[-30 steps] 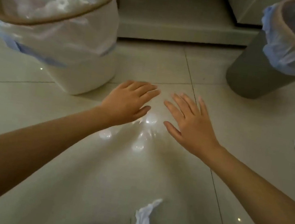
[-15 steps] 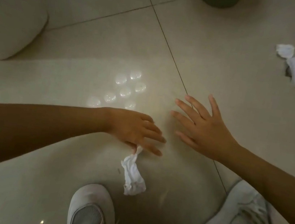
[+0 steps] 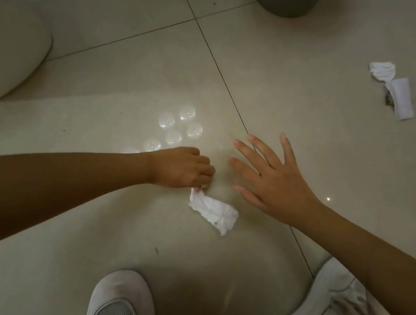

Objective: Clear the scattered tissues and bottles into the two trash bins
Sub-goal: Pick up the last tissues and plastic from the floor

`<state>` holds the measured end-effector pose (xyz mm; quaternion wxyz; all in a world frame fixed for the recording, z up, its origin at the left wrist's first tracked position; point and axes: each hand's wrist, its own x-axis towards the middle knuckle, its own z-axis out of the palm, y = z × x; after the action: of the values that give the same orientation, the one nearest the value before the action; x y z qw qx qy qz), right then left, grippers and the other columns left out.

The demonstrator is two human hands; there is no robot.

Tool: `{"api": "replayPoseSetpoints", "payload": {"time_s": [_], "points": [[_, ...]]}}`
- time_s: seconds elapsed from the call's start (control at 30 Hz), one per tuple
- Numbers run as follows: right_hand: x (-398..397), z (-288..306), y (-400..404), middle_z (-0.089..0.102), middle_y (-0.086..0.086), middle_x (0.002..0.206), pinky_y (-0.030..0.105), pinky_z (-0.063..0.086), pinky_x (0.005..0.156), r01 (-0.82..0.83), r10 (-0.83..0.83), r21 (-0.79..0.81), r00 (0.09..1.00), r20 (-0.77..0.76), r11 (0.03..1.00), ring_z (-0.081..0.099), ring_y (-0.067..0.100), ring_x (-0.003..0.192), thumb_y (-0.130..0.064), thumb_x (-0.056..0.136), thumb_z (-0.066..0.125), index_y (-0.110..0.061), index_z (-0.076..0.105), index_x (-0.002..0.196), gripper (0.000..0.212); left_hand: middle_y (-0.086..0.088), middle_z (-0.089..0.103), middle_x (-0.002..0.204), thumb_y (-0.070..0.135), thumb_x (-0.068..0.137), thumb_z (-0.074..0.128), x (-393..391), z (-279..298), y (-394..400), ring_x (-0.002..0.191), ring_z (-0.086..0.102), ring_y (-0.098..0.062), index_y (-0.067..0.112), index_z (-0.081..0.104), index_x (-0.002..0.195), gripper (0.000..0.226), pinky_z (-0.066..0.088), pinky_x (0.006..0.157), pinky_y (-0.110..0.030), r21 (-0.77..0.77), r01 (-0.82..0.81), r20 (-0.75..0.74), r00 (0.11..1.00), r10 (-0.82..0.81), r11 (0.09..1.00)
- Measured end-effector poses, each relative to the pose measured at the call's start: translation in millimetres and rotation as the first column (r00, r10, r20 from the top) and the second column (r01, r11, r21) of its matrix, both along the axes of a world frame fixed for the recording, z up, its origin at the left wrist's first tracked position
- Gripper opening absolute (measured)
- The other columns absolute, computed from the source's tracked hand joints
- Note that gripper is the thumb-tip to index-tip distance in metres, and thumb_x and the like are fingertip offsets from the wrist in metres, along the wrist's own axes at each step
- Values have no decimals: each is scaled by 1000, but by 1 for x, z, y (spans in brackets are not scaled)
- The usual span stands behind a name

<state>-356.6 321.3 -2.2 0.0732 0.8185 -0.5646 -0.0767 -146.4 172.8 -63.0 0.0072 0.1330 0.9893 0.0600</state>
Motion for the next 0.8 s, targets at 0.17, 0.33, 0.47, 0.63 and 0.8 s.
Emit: {"api": "replayPoseSetpoints", "payload": {"time_s": [0.17,0.33,0.47,0.63,0.8], "points": [[-23,-6,-2,34,12,151,67,21,105,90,-89,25,996,-14,996,29,31,140,-47,95,43,-18,49,135,50,-3,64,108,21,84,63,-21,-4,-15,93,62,-24,18,61,110,26,46,79,-37,-69,-409,-61,912,405,910],[-62,-8,-1,36,11,150,67,20,106,279,-278,3,960,-15,960,31,30,139,-44,92,44,-17,51,133,50,-13,20,157,61,95,23,-42,-6,-2,142,25,-34,28,17,152,65,27,110,-53,-43,-437,54,897,439,898],[-103,-15,4,36,12,150,66,19,106,456,-455,47,890,-35,889,33,31,138,-43,91,37,-15,49,135,54,-12,32,153,50,97,33,-67,-14,4,135,38,-34,27,32,146,54,41,99,-50,-71,-274,100,955,280,959],[-153,-23,3,32,14,152,59,27,106,641,-647,105,761,44,761,33,35,137,-34,88,56,-13,41,142,59,-6,14,159,39,102,22,-126,-6,-13,144,22,-27,28,22,150,50,27,112,-47,-6,-425,183,890,418,905],[-197,-27,-13,4,9,160,46,19,113,785,-801,162,591,94,598,11,30,145,-41,96,45,-23,14,151,66,-3,4,161,48,101,18,-197,7,-29,147,1,-21,30,13,151,53,3,117,-50,-58,-590,222,779,586,805]]}}
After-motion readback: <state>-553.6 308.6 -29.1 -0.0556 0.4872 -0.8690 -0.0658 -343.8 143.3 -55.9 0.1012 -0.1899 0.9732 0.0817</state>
